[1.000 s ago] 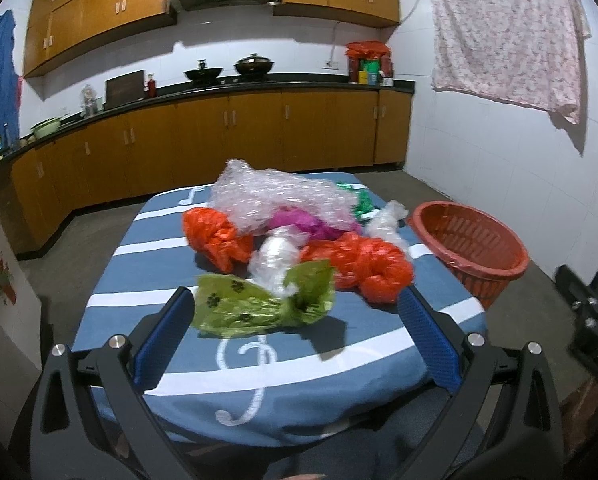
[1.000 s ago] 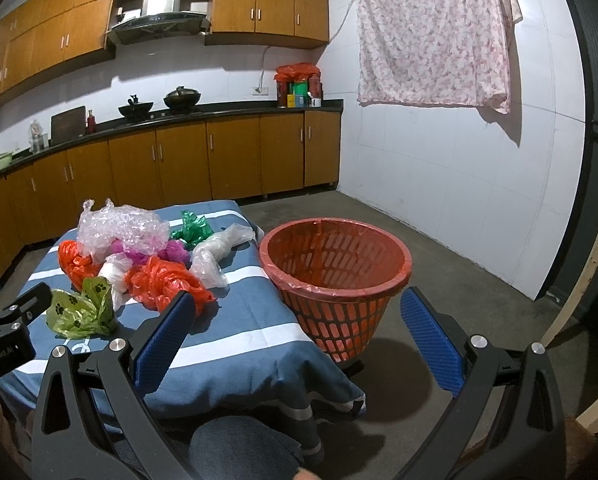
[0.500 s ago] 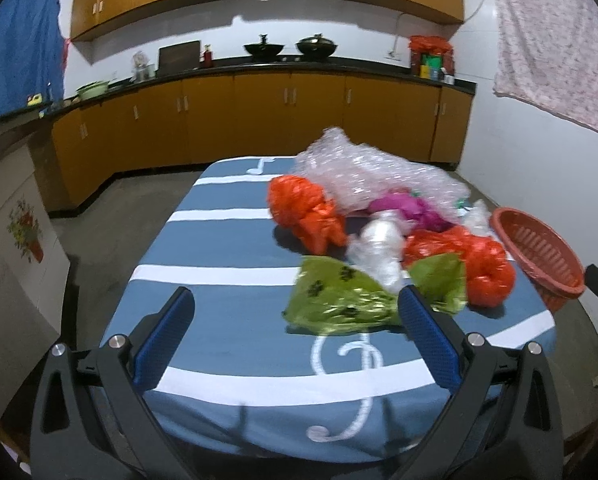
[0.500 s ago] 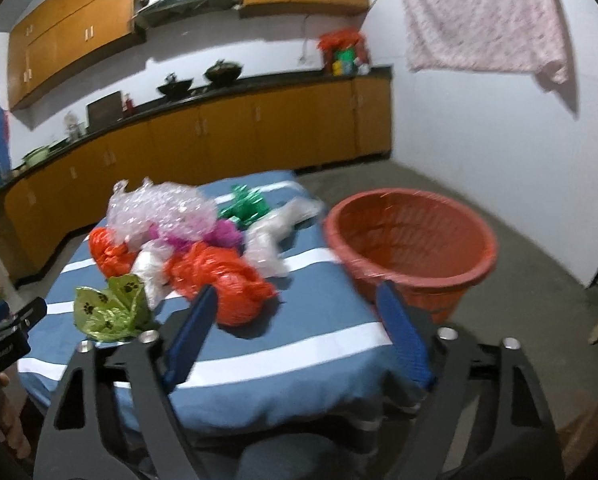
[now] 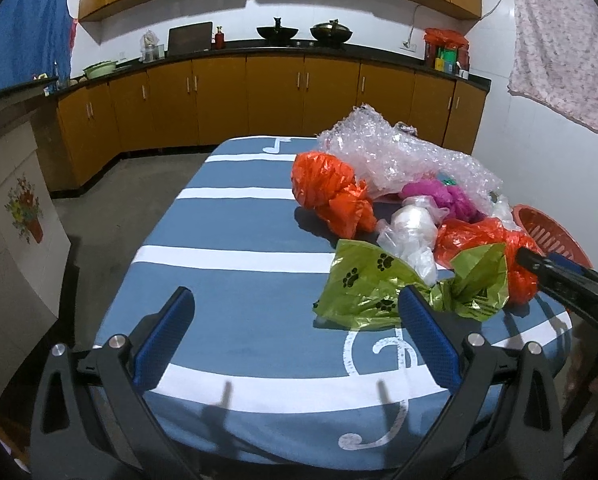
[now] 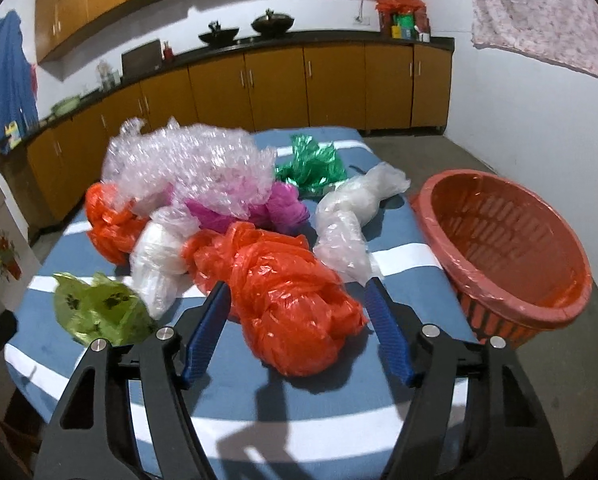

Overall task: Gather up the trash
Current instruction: 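Grasp the red plastic bag with the right gripper while the left gripper grasps the green paw-print bag, then carry the red bag and green paw-print bag over the orange basket with both grippers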

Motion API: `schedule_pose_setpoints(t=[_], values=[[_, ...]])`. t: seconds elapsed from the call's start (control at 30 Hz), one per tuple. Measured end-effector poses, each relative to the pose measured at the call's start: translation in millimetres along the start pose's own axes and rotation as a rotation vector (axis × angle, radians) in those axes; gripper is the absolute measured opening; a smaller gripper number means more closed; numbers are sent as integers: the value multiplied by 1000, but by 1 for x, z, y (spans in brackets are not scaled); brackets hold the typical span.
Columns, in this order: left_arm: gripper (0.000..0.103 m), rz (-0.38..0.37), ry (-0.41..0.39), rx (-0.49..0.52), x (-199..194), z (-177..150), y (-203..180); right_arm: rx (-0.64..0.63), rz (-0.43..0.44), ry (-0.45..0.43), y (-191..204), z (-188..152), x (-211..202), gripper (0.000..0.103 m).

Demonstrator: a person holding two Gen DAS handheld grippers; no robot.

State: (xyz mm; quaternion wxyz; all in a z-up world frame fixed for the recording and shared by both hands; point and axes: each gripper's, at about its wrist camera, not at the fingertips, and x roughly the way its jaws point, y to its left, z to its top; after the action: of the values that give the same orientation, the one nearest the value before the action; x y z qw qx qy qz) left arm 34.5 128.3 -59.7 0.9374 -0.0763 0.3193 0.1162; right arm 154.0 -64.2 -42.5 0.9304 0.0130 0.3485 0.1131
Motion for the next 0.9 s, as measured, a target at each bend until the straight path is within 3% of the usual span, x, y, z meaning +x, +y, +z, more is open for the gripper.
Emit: schedule_pose_setpoints(t=[0.1,0.17,0.27,0.57,0.73,0.9], values=[[99,-30,6,1,3,-1,-2,-20,10,51,2,-2,14,52],[99,-47,7,2,4,-1,-5,-38,26,76,4,-6,18,33],[98,-72,5,7,3,0,-10,-52,51,63,8,-10,12,22],[85,-155,-11,57,-7,3,-38,-3,95,-24,0,-7,-28,19],[85,-202,-19,100,-8,5,-65,2,40,-100,-13,-6,-61,19],[81,-215,7,162,5,2,-94,52,-10,-114,-37,-6,-75,19]])
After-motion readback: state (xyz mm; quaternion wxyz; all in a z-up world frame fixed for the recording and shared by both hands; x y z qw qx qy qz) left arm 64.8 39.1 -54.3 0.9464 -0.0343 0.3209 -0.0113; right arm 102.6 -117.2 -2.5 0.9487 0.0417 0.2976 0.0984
